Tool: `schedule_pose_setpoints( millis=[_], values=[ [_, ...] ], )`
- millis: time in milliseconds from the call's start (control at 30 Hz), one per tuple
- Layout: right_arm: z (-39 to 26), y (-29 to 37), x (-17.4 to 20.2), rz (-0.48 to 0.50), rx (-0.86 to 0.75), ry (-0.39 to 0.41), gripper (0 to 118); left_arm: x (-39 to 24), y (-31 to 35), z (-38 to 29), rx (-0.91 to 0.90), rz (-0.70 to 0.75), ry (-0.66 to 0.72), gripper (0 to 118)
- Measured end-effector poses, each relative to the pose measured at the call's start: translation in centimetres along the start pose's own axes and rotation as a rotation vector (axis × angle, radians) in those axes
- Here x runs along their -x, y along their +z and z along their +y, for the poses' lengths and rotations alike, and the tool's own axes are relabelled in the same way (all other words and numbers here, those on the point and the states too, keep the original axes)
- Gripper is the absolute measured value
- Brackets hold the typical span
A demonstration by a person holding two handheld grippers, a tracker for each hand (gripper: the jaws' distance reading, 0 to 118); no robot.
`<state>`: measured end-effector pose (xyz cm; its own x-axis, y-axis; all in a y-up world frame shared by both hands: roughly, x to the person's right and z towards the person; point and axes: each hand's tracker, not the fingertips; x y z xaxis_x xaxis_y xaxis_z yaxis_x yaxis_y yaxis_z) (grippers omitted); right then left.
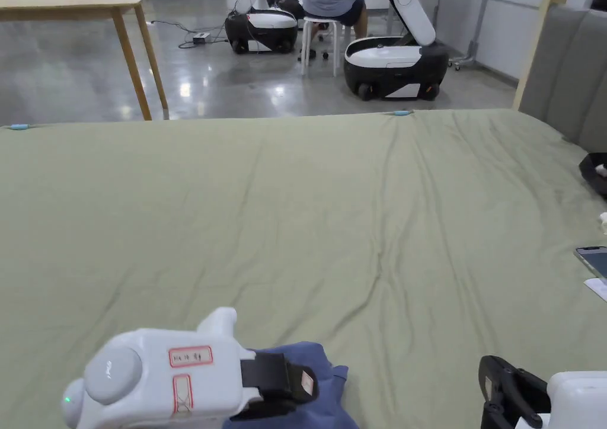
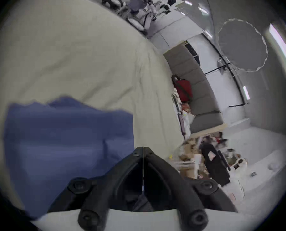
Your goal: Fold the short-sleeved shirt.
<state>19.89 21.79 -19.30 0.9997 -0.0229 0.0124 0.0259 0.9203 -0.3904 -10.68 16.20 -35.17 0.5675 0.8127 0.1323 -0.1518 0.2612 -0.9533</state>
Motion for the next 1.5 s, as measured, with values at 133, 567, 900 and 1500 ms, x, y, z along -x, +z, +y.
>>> schedule_pose_setpoints(
  millis=[133,567,900,1500],
  values=[
    [-0.2,-0.2,0.3,0.032,0.041,0.0,2,3.8,-4.8,-1.5,0.073,0.09,-0.017,0],
    [0.7,-11.1,4.5,0.741,0.359,-0.334,2,0.8,10.4,0.2,-0.161,0.081,-0.149,0],
    [-7.3,-23.4,4.7,1.121,0.783,-0.687,2,7.6,15.0,-0.1,-0.162,0.195,-0.064,0],
    [-7.2,-22.9,3.6,1.147,0.755,-0.777,2,14.8,6.8,2.3,-0.004,-0.005,0.053,31]
  ],
)
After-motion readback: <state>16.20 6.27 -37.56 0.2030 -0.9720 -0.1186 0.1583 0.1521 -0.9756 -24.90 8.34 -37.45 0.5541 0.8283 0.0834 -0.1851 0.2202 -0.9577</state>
